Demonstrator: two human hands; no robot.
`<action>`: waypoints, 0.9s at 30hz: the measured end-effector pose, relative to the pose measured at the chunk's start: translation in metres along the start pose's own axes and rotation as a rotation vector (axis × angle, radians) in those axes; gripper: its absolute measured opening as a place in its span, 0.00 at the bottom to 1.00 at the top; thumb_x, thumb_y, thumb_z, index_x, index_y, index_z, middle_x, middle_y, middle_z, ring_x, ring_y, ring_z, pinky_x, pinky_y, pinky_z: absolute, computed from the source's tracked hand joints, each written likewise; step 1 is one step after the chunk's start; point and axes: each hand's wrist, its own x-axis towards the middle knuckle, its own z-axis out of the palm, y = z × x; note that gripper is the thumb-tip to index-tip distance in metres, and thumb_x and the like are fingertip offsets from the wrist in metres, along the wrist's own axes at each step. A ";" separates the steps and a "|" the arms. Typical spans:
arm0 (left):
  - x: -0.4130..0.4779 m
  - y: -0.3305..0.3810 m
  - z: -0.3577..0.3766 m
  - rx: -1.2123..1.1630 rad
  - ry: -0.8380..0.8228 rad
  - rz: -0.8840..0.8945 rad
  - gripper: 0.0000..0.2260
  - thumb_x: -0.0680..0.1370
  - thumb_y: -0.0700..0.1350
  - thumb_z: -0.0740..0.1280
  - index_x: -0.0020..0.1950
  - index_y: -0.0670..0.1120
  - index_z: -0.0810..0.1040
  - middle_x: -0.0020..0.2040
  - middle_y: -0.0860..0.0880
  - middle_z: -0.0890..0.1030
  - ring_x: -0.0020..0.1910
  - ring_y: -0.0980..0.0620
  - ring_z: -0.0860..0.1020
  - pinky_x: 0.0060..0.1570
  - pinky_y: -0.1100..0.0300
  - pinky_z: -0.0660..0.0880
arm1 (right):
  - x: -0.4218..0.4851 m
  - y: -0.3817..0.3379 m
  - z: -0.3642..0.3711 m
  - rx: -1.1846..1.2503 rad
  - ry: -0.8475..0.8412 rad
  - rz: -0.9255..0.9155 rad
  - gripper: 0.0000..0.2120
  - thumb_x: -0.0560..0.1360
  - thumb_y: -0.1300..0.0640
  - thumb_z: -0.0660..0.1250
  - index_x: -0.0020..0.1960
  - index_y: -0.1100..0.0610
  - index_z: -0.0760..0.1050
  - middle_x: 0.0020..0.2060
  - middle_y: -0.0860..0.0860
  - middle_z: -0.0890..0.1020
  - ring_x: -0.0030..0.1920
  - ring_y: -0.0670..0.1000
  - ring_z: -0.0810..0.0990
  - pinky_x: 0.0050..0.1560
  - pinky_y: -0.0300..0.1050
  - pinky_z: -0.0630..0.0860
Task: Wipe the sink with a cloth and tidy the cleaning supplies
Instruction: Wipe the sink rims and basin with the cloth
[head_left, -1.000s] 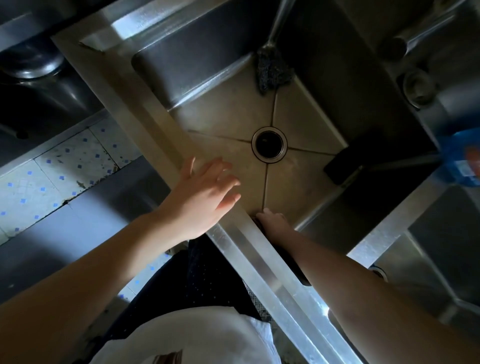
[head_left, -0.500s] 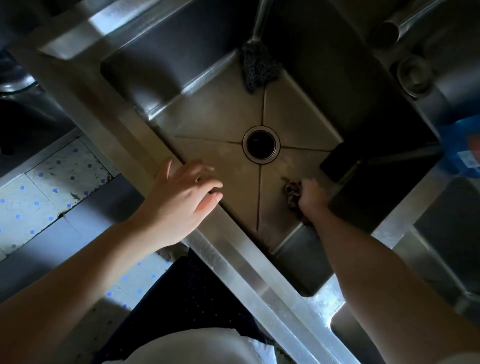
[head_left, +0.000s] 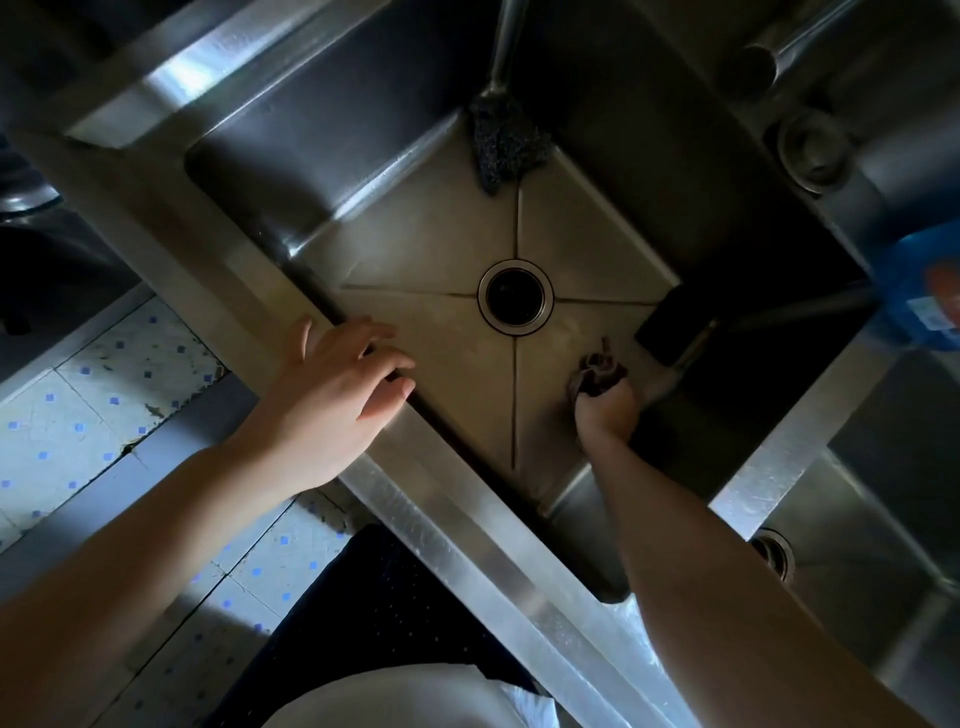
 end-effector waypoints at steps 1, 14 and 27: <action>0.000 0.001 0.000 -0.010 0.002 -0.010 0.18 0.75 0.55 0.54 0.51 0.48 0.80 0.58 0.48 0.76 0.58 0.48 0.76 0.63 0.43 0.58 | -0.003 -0.001 0.002 0.079 0.029 0.083 0.22 0.71 0.58 0.71 0.63 0.60 0.72 0.61 0.60 0.76 0.60 0.61 0.77 0.58 0.52 0.74; 0.008 -0.007 -0.007 -0.080 0.016 -0.048 0.19 0.75 0.57 0.54 0.52 0.50 0.79 0.60 0.50 0.76 0.61 0.51 0.74 0.64 0.43 0.59 | 0.007 -0.034 -0.003 0.307 0.077 0.373 0.15 0.74 0.61 0.66 0.59 0.65 0.73 0.54 0.61 0.80 0.47 0.59 0.83 0.46 0.53 0.81; 0.014 -0.015 -0.016 -0.106 0.019 -0.065 0.19 0.75 0.56 0.53 0.52 0.49 0.80 0.59 0.50 0.76 0.60 0.51 0.75 0.64 0.45 0.59 | -0.016 -0.077 0.006 0.392 0.045 0.205 0.20 0.73 0.67 0.66 0.65 0.62 0.73 0.60 0.59 0.78 0.58 0.56 0.79 0.43 0.34 0.73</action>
